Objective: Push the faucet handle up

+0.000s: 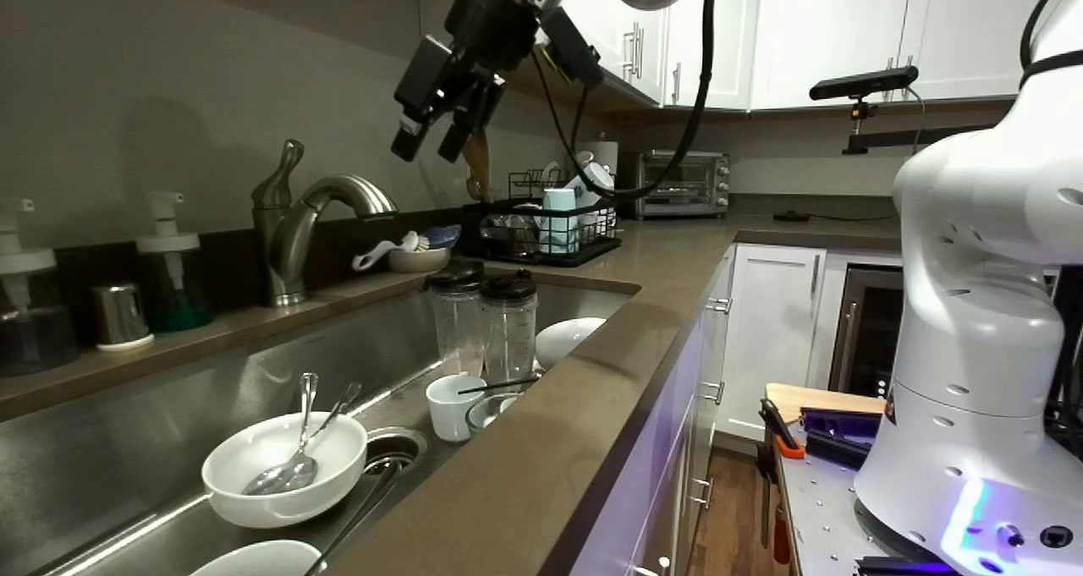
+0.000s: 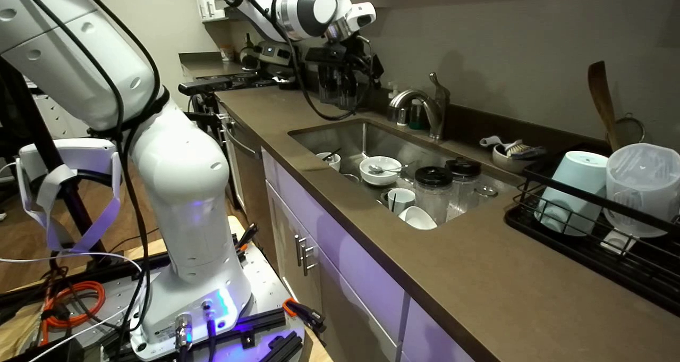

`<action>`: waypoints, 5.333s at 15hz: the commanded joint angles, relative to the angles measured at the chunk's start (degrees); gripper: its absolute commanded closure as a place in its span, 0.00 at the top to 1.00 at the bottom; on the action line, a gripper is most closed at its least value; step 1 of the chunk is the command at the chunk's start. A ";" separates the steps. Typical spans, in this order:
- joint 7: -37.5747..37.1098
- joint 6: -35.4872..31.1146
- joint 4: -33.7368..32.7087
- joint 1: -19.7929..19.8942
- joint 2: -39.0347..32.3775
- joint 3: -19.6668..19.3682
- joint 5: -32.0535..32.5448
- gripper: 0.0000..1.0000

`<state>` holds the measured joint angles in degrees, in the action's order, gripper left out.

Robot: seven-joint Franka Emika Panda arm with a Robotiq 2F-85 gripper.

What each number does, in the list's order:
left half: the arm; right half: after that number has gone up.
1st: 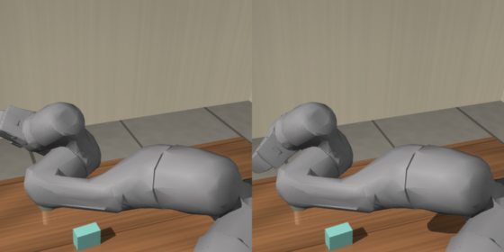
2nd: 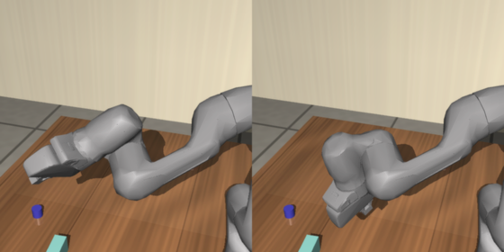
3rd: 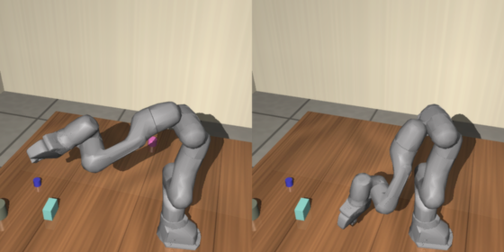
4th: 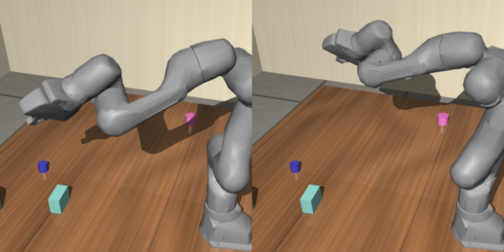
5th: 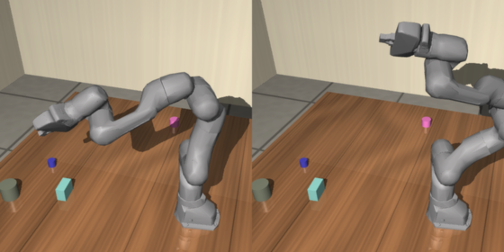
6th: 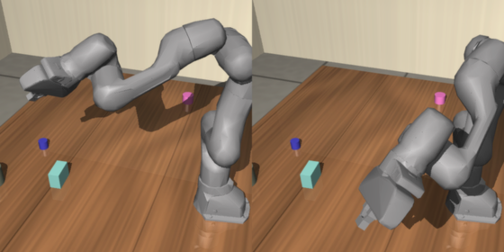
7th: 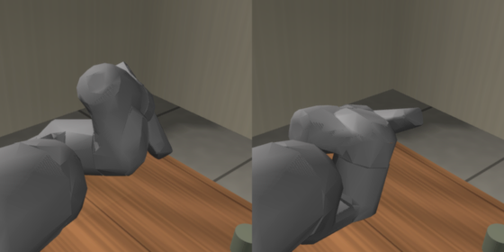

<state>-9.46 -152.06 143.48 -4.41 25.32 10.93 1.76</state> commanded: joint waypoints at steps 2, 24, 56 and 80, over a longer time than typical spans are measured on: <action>-2.59 -2.33 -4.59 3.43 -3.90 2.08 4.88 0.80; -7.91 -10.70 -12.19 4.33 -12.03 1.60 6.72 0.75; -25.17 -14.99 -34.19 11.67 -36.19 3.19 26.30 0.01; -38.51 -13.84 -37.90 8.48 -38.60 -2.20 38.19 0.02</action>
<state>-43.68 -162.96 107.55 4.73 -12.02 11.05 35.70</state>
